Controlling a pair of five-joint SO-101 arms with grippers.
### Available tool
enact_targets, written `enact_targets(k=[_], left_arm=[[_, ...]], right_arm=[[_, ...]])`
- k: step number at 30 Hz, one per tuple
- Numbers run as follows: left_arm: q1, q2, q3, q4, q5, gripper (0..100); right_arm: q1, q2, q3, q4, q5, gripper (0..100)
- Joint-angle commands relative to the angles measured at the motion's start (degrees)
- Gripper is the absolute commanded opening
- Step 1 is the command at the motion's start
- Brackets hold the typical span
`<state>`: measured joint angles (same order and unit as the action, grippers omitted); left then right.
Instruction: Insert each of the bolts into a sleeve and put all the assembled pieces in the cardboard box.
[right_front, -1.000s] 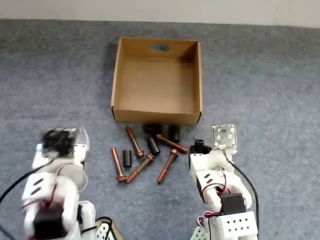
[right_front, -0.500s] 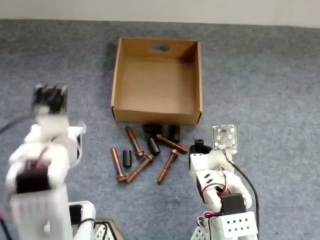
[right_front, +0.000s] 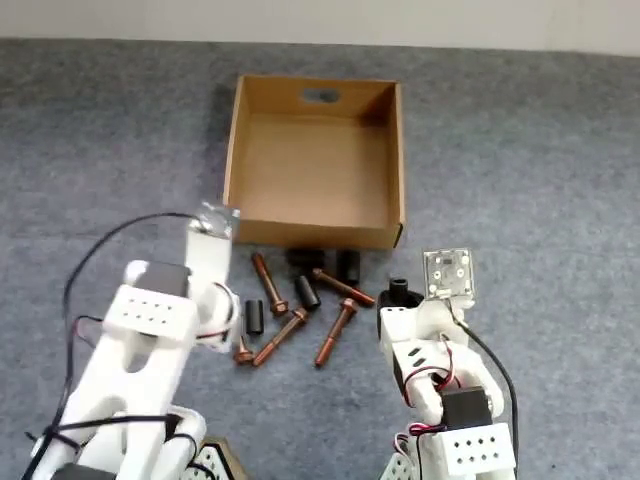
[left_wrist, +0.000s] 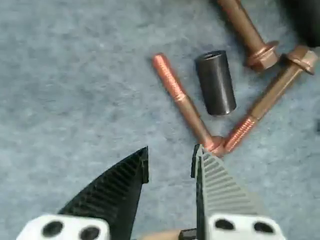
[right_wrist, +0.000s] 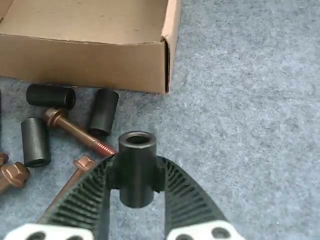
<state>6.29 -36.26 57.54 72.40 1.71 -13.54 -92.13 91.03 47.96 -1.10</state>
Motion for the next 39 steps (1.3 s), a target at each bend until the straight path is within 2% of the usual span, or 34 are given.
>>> enact_targets(k=[1, 7, 16, 22, 26, 29, 33, 39], left_arm=[[1.89, 0.31, 0.48, -3.69, 4.13, 16], [3.47, 0.75, 1.54, -5.71, 8.09, 16], [4.35, 0.31, 13.32, -22.15, 8.0, 16], [4.18, 0.31, 13.23, -21.63, 7.74, 16], [1.45, 0.31, 12.62, -17.05, 7.38, 16], [-1.36, 0.31, 12.44, -15.38, 0.88, 13], [-5.58, 0.31, 12.35, -14.68, -11.52, 0], [-12.97, 0.31, 9.36, -14.77, -27.34, 2]], right_arm=[[0.57, -0.84, -0.22, 0.13, -0.18, 0.5], [0.57, -0.92, -0.22, 0.13, -0.18, 0.5], [0.57, -1.01, -0.22, 0.13, -0.18, 0.5], [0.57, -1.01, -0.22, 0.13, -0.18, 0.5], [0.57, -1.01, -0.22, 0.13, -0.18, 0.5], [0.57, -1.1, -0.22, 0.13, -0.18, 0.5], [0.57, -1.1, -0.22, 0.13, -0.18, 0.5], [0.57, -1.19, -0.22, 0.13, -0.18, 0.5]])
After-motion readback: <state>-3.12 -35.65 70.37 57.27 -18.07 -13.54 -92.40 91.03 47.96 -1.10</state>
